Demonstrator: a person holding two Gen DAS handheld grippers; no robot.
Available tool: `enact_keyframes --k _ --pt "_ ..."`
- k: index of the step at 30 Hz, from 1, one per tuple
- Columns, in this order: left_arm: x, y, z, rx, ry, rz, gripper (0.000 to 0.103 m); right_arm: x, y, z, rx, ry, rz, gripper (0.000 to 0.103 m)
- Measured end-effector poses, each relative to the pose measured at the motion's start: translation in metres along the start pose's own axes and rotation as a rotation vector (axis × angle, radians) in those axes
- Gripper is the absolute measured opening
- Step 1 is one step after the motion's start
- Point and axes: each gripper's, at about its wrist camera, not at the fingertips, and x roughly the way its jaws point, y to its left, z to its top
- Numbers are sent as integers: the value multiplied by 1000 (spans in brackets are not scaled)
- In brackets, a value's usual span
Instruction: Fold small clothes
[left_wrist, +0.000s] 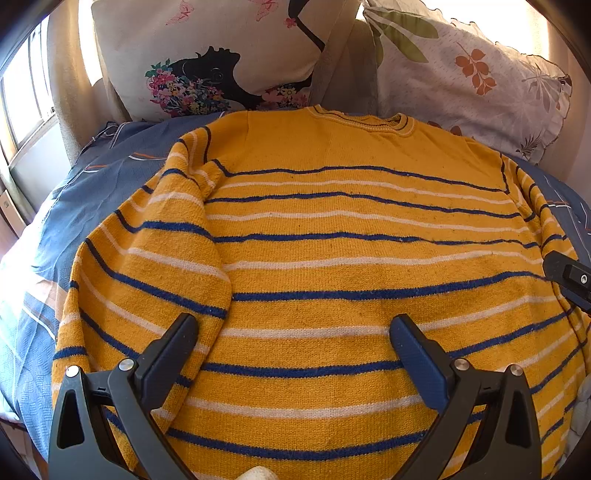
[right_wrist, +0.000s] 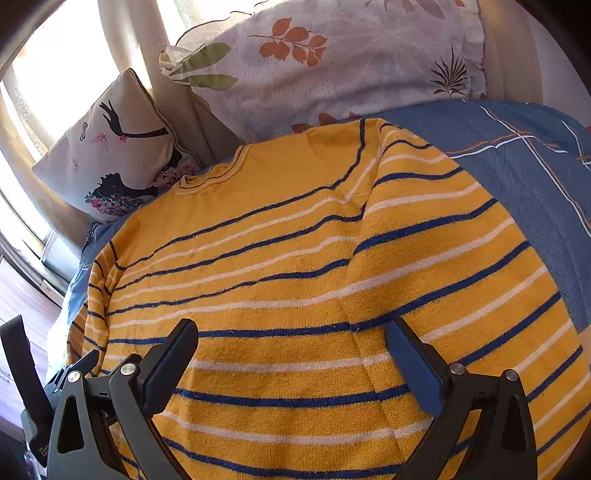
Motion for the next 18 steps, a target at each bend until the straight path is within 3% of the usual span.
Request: enact_keyframes --k 12,18 --pt "-2 1 1 -3 1 -5 103 -1 -1 0 10 -3 11 103" --pt "3 2 7 3 42 -10 103 1 -5 5 30 5 50 103"
